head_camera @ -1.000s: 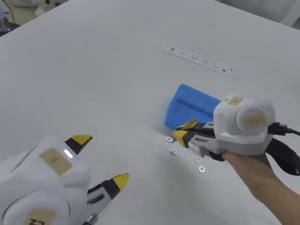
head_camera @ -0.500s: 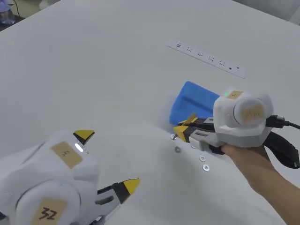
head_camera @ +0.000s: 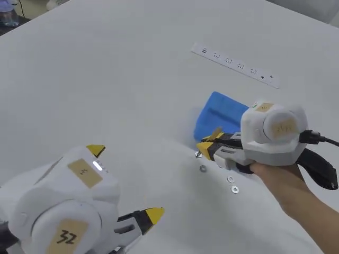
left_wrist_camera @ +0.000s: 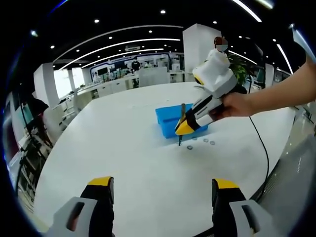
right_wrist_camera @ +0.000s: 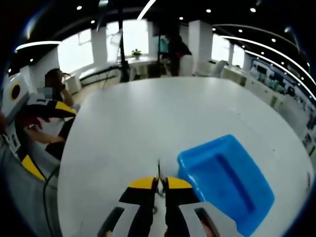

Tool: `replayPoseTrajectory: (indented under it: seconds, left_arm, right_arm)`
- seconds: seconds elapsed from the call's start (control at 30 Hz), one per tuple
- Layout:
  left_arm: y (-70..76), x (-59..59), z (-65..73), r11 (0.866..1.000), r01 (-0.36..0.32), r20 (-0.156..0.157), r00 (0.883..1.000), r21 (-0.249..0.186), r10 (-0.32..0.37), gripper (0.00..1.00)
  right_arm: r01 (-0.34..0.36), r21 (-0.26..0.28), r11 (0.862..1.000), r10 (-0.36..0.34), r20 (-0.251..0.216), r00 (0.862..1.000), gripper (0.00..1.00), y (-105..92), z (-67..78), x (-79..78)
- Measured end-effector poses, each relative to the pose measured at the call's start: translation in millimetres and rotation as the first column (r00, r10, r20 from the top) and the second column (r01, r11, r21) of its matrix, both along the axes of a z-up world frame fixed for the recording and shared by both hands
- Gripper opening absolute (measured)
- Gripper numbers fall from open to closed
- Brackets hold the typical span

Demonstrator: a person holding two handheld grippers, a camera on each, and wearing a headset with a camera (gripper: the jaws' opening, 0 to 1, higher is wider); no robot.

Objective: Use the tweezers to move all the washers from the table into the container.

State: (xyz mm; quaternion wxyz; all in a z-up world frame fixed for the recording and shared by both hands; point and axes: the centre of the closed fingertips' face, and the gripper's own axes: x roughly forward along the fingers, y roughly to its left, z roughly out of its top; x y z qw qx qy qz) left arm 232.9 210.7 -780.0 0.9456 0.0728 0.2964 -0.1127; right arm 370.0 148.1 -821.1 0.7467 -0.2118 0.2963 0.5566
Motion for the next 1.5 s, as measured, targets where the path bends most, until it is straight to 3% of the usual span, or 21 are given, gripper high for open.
replayPoseTrajectory:
  seconds: [0.23, 0.37, 0.63, 0.7, 0.9, 1.03, 1.2, 1.37, 1.5]
  left_arm:
    - [-2.2, -0.1, -1.8, 1.0, 0.002, -0.01, 1.0, -0.016, -0.002, 0.91]
    - [-3.0, 0.3, -1.9, 0.999, -0.004, -0.011, 1.0, -0.033, 0.004, 0.96]
    - [-1.1, 0.6, -3.7, 0.999, -0.015, -0.017, 1.0, -0.03, 0.015, 0.99]
    - [-0.7, 1.2, -2.8, 0.999, -0.018, -0.012, 1.0, -0.028, 0.018, 0.99]
    - [0.3, 2.9, 0.4, 0.999, -0.029, 0.009, 1.0, -0.028, 0.029, 0.99]
    - [0.7, 2.9, -0.5, 0.999, -0.03, 0.006, 1.0, -0.026, 0.03, 0.99]
    - [1.2, 3.1, -1.1, 0.999, -0.029, 0.007, 1.0, -0.016, 0.029, 0.99]
    - [1.7, 2.9, -1.8, 1.0, -0.025, 0.005, 1.0, -0.003, 0.025, 0.99]
    - [3.5, 2.5, -3.8, 1.0, -0.029, -0.006, 1.0, 0.001, 0.029, 0.99]
  right_arm:
    - [0.009, 0.014, 1.0, -0.009, 0.015, 1.0, 0.03, -1.6, 0.1, -3.3]
    - [0.058, 0.041, 0.997, -0.058, -0.011, 0.998, 0.02, -4.4, 0.2, -0.7]
    - [0.077, 0.039, 0.996, -0.077, -0.019, 0.997, 0.02, -4.6, 7.2, -4.7]
    - [0.079, 0.058, 0.995, -0.077, -0.026, 0.997, 0.02, -3.4, 15.4, -7.7]
    - [0.07, 0.113, 0.991, -0.072, 0.013, 0.997, 0.02, 0.0, 50.0, -7.4]
    - [0.077, 0.168, 0.983, -0.086, 0.044, 0.995, 0.02, 2.3, 78.6, 2.3]
    - [0.107, 0.192, 0.976, -0.128, 0.101, 0.987, 0.02, 1.5, 99.1, 23.7]
    - [0.14, 0.183, 0.973, -0.162, 0.111, 0.98, 0.02, 1.8, 93.1, 44.3]
    - [0.175, 0.176, 0.969, -0.189, 0.066, 0.98, 0.02, 5.0, 72.8, 57.2]
